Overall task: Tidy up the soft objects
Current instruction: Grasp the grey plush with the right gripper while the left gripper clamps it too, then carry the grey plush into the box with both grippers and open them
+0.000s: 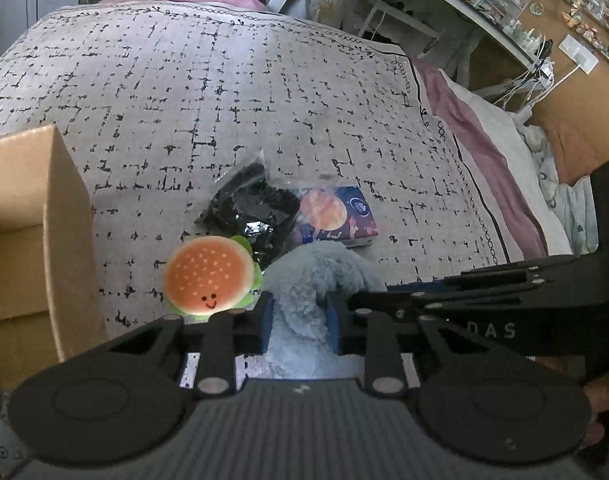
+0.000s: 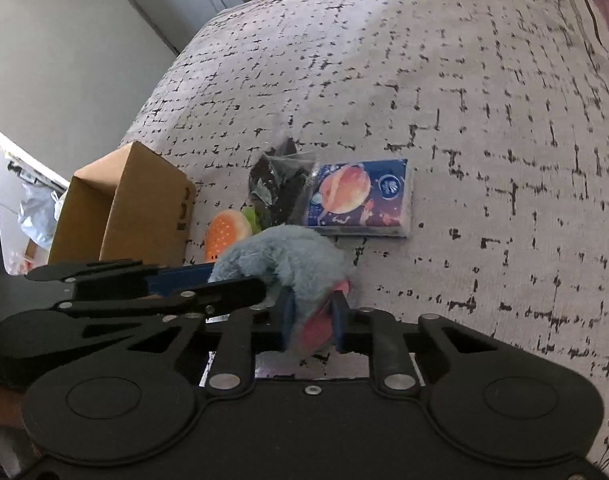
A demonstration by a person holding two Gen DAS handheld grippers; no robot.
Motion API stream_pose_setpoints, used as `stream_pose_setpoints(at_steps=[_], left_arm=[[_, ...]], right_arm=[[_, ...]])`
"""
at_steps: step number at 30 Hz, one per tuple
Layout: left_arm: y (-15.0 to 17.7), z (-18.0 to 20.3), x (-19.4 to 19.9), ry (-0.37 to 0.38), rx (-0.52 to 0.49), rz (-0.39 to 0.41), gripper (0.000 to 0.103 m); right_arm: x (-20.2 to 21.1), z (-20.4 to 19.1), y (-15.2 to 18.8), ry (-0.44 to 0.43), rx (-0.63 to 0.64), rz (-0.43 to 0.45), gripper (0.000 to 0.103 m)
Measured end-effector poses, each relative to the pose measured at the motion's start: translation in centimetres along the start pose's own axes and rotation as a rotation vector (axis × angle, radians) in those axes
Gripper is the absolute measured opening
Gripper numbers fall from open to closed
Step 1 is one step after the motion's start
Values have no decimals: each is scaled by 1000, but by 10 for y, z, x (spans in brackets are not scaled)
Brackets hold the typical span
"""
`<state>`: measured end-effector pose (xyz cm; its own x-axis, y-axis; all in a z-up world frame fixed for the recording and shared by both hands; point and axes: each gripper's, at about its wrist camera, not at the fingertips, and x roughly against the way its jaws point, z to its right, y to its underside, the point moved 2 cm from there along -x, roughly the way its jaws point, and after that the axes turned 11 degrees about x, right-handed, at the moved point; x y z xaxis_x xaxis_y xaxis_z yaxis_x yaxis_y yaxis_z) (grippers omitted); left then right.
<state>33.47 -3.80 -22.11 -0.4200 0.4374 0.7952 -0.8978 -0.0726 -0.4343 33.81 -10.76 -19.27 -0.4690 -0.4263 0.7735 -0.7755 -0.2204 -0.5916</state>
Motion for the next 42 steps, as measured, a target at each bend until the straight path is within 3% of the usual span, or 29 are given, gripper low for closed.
stream_pose_setpoints(at_steps=[14, 21, 36, 42], left_arm=[[-6, 13, 53, -8, -82, 77, 22], [-14, 21, 88, -52, -129, 124, 22], [-1, 4, 160, -106, -77, 226, 22], [5, -11, 184, -95, -46, 264, 21]], right_arm=[[47, -31, -16, 9, 41, 51, 17], [70, -59, -28, -9, 96, 80, 17], [94, -114, -30, -70, 160, 162, 17], [98, -136, -31, -78, 183, 191, 17]])
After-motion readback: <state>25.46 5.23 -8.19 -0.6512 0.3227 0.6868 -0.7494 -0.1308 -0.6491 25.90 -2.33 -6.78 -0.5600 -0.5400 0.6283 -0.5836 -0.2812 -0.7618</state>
